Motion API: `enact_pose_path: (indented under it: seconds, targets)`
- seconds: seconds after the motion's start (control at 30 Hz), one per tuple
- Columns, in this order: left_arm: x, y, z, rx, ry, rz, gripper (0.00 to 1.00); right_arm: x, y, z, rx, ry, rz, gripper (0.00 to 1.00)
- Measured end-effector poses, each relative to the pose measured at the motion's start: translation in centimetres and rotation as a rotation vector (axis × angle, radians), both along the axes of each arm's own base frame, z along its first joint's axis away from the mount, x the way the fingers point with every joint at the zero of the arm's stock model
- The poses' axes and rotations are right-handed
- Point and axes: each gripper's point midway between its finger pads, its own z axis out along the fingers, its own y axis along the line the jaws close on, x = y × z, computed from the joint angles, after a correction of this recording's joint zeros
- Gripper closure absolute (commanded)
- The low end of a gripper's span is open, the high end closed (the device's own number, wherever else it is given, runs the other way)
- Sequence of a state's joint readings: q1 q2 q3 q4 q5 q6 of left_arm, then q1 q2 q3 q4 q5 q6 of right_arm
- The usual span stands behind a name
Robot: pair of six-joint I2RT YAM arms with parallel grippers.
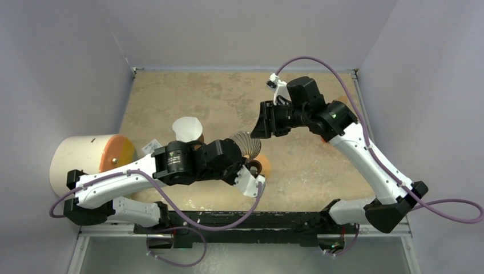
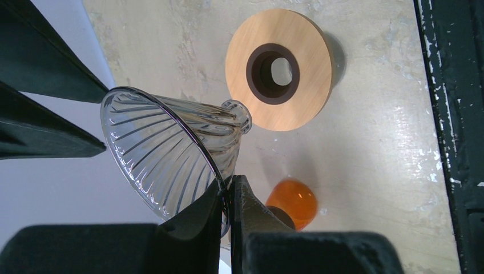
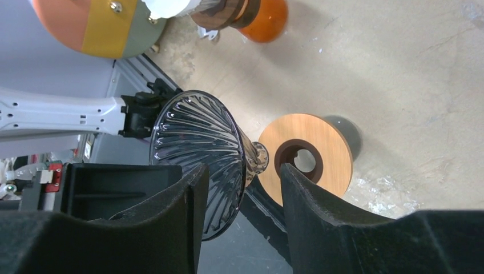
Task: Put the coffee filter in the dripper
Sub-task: Pick up the coffee dripper from the center of the board.
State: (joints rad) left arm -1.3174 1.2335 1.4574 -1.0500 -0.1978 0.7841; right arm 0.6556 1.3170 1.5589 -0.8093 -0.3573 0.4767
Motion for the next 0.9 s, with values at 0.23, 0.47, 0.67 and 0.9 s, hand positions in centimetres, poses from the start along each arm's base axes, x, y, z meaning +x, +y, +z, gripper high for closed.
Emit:
enact_pose_path:
  seconds: [0.23, 0.47, 0.67, 0.9]
  targets:
    - [0.0, -0.3, 0.1, 0.012, -0.032, -0.048, 1.00, -0.7, 0.0, -0.9, -0.038, 0.014, 0.034, 0.55]
    - [-0.4, -0.6, -0.1, 0.022, -0.029, -0.089, 1.00, -1.4, -0.4, -1.9, -0.082, 0.035, 0.057, 0.66]
    - [-0.6, -0.7, -0.2, 0.025, -0.028, -0.107, 1.00, -1.5, -0.6, -2.6, -0.115, 0.048, 0.063, 0.74]
    - [-0.8, -0.8, -0.4, 0.028, -0.023, -0.120, 1.00, -1.7, -0.6, -2.6, -0.123, 0.047, 0.069, 0.85]
